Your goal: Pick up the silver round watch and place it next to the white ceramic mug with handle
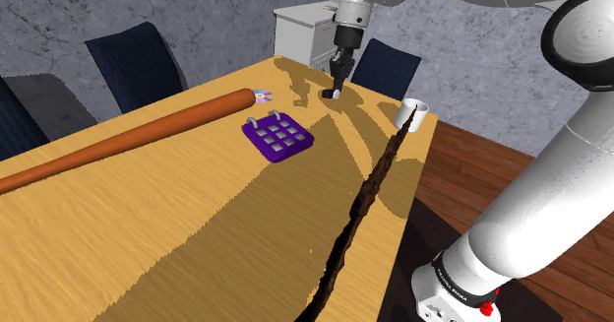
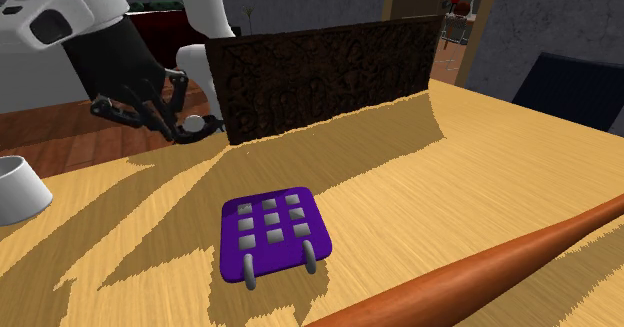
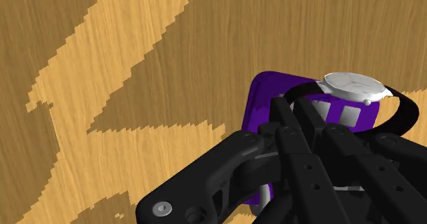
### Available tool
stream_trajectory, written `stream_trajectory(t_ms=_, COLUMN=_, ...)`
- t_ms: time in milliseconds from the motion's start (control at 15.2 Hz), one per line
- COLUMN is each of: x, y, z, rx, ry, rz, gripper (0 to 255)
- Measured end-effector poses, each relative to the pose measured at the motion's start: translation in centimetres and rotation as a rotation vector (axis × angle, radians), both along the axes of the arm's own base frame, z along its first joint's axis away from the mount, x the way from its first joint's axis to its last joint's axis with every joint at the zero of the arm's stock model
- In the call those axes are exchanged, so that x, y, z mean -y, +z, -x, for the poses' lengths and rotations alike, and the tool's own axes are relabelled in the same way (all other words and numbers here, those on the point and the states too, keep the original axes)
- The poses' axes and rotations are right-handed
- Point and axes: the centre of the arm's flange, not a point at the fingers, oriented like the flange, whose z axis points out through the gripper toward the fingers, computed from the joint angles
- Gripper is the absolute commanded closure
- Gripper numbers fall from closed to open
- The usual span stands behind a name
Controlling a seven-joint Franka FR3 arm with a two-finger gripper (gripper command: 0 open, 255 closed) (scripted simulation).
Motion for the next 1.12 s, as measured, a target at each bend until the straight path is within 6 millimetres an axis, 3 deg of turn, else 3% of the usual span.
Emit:
stream_trajectory(t_ms=462, x=9.0, y=-0.2, z=0.7, rx=0.0, ry=0.0, rz=0.0, gripper=255)
stream_trajectory(t_ms=1122, x=22.2, y=-0.1, z=0.0, rx=0.0, ry=0.0, rz=0.0, gripper=255)
